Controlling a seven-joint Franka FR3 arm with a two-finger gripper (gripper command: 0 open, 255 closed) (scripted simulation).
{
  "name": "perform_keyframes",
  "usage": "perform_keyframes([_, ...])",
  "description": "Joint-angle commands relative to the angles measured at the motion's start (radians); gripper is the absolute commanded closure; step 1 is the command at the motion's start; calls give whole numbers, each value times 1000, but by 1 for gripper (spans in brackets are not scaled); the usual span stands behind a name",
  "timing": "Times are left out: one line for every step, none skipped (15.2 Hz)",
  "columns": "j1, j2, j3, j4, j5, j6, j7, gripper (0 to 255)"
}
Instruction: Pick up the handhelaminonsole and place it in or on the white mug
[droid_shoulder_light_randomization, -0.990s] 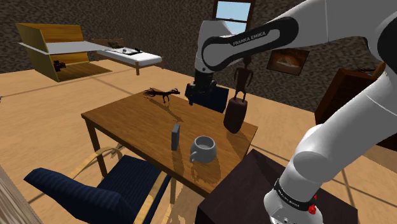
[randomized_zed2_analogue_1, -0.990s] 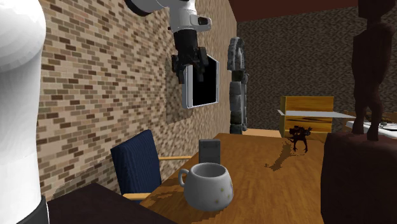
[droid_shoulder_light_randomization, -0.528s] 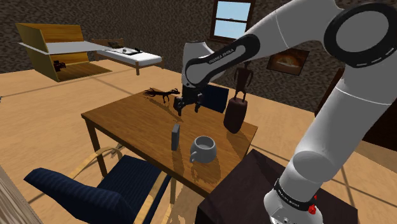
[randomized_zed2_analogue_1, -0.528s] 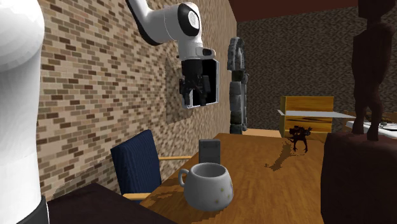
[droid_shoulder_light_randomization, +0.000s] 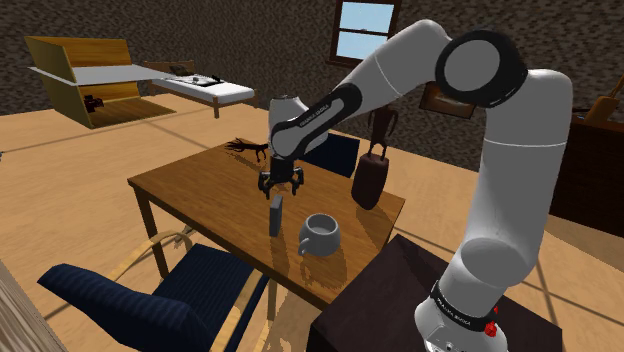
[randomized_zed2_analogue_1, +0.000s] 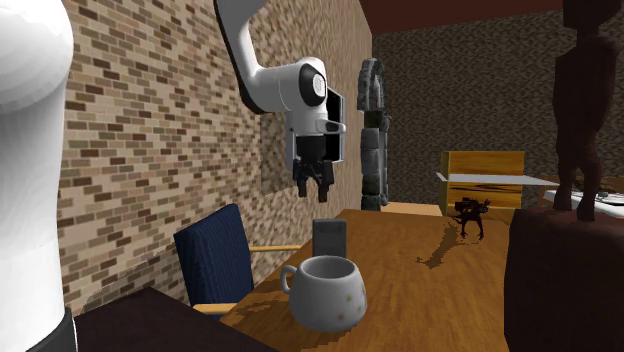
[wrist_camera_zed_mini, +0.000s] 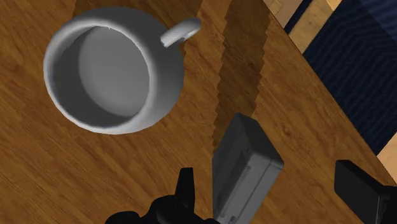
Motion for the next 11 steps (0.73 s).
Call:
perform_keyframes([8,81,-6,54,-5,13,33,0])
perform_keyframes([12,120,-10,83,-7,18,47,0])
perform_keyframes([14,136,-12,95,-7,20,53,0])
perform_keyframes([15,146,-13,93,-9,31,54,0])
perform_keyframes([16,155,-14,92,-11,41,56,0])
perform_keyframes([17,164,-16,91,-14,52,57,0])
perform_keyframes([18,174,-17,90,-16,62,59,0])
perform_keyframes([19,184,-19,89,-19,72,60,0])
perform_keyframes([20,194,-20,89,-21,83,62,0])
perform_keyframes([22,209,-23,88,-25,99,64,0])
perform_keyframes([22,209,-23,88,-25,99,64,0])
